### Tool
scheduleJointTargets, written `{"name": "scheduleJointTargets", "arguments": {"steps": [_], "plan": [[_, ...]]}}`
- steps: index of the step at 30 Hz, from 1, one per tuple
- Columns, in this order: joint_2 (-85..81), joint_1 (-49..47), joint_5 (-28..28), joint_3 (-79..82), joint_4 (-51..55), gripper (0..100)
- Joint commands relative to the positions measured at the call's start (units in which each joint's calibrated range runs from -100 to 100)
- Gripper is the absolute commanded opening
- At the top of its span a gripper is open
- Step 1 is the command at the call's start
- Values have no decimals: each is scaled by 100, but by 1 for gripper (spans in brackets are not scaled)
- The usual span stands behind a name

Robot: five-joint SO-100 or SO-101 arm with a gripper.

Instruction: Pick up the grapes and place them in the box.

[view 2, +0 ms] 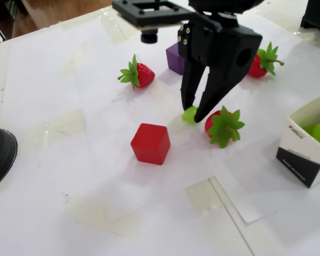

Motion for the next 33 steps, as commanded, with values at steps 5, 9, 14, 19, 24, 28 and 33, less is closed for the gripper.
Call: {"name": "scheduleJointTargets", "arguments": {"steps": [5,9,14,19,24,28,33], "plan": [[-309,271,269,29,-87,6],[-464,403,430,20,93,5],[-748,528,645,-489,1016,5],[-1049,617,933,-1608,2593,5],[-1255,484,1211,-3217,4472,6],[-1444,109,1206,-4044,5608,6],[-1694,-663,977,-4226,6057,6]]}}
